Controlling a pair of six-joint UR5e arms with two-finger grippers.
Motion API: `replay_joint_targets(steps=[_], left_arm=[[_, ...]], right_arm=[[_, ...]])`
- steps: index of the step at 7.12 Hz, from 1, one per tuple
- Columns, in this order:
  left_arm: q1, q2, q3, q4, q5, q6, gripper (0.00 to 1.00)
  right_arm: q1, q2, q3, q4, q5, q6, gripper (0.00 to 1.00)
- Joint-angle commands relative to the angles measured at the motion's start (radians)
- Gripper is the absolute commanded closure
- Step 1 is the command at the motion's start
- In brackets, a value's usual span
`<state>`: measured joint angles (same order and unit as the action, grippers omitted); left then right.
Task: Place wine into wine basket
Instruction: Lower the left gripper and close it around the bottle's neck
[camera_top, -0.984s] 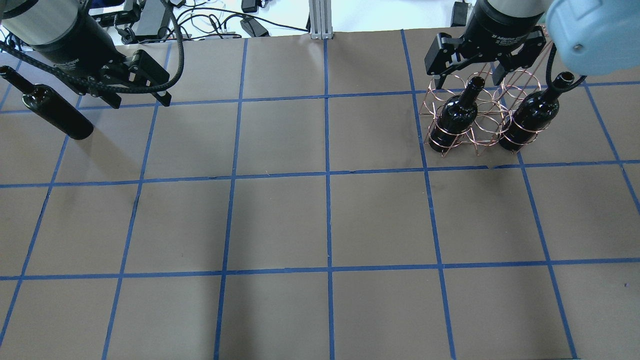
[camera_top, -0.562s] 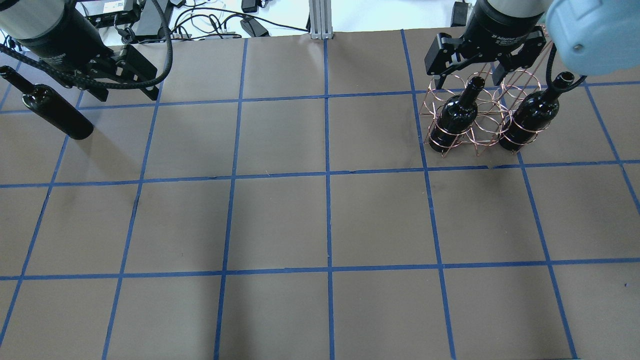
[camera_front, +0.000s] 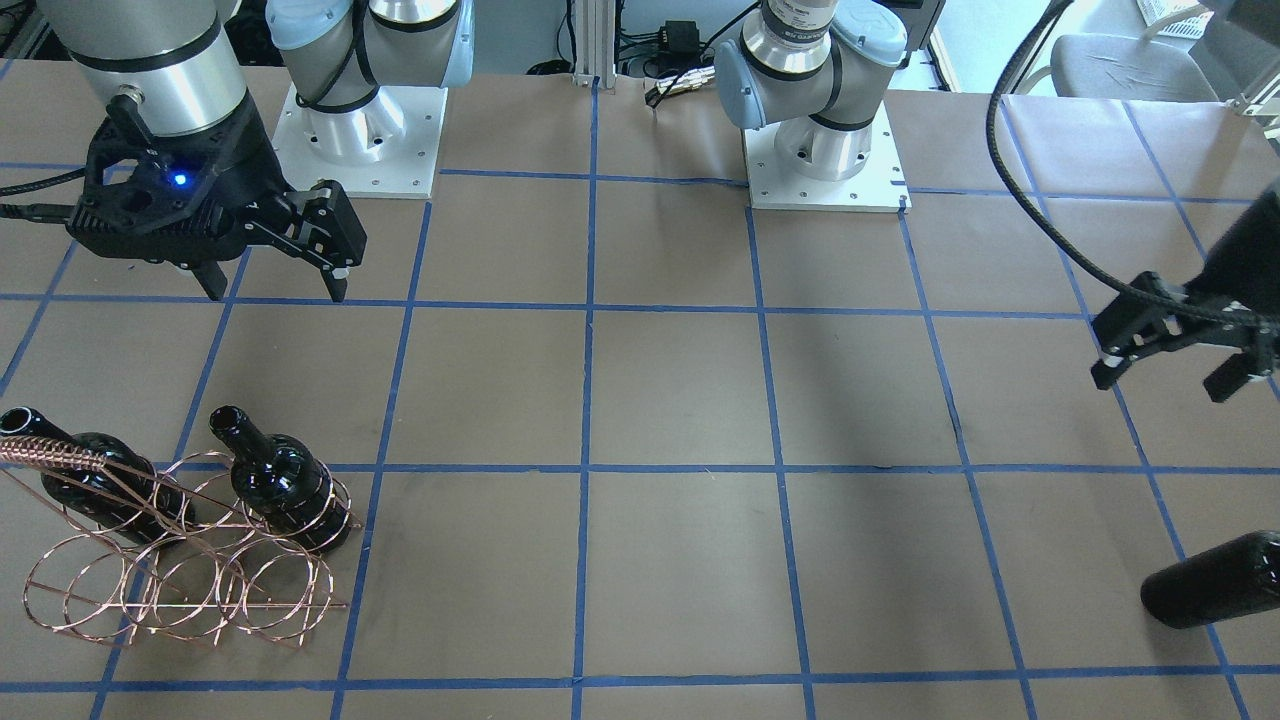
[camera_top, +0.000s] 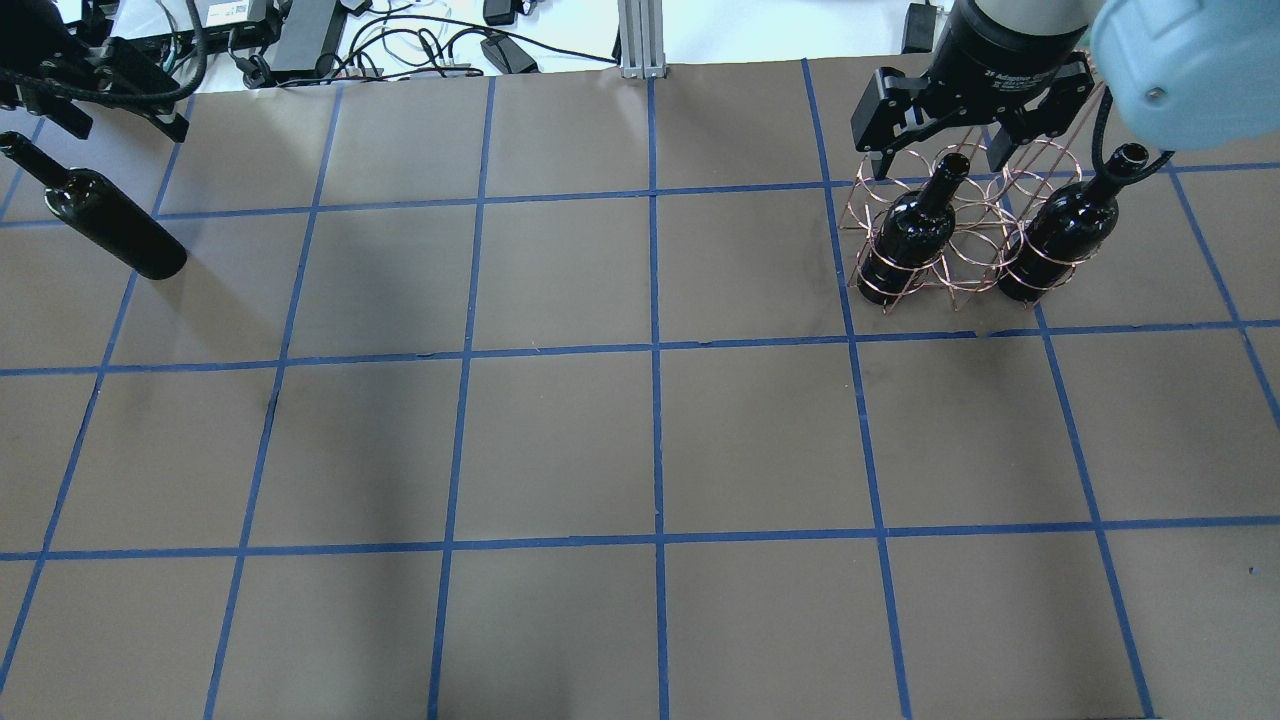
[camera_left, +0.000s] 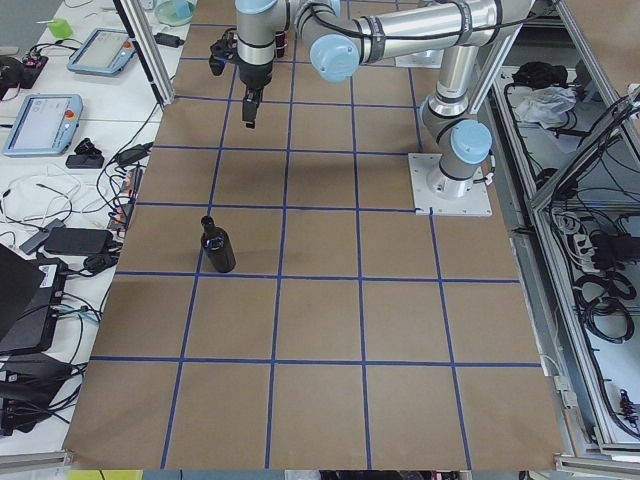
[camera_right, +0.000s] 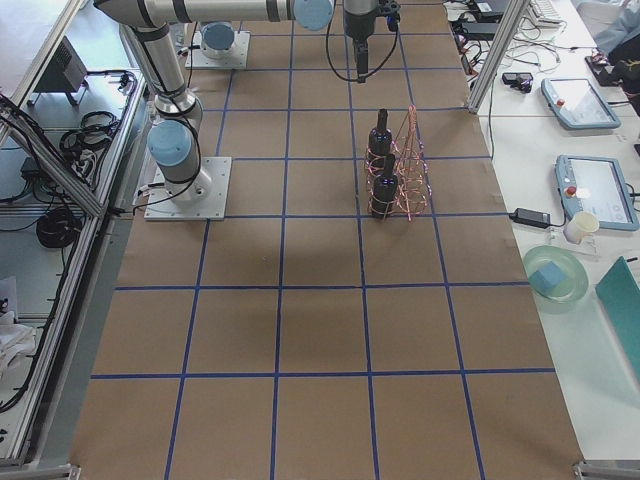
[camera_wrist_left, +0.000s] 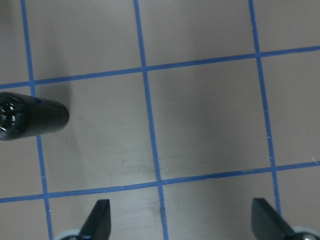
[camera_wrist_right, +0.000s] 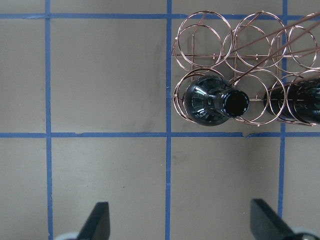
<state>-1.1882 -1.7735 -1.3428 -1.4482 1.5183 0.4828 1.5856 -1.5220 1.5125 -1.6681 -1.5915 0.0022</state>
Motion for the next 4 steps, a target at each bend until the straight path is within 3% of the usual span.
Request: replay_joint_targets(steps=[1,4], left_arm=[[0.121,-0.098,0.060,-0.001,-0.016,0.039,0.00],[0.214,-0.237,0.195,0.000,-0.018,0.034,0.00]], right_arm=[[-0.001,0.000,0.000,0.002,-0.002,-0.001,0.00],[-0.001,0.000,0.003,0.017,0.001,0.004,0.00]])
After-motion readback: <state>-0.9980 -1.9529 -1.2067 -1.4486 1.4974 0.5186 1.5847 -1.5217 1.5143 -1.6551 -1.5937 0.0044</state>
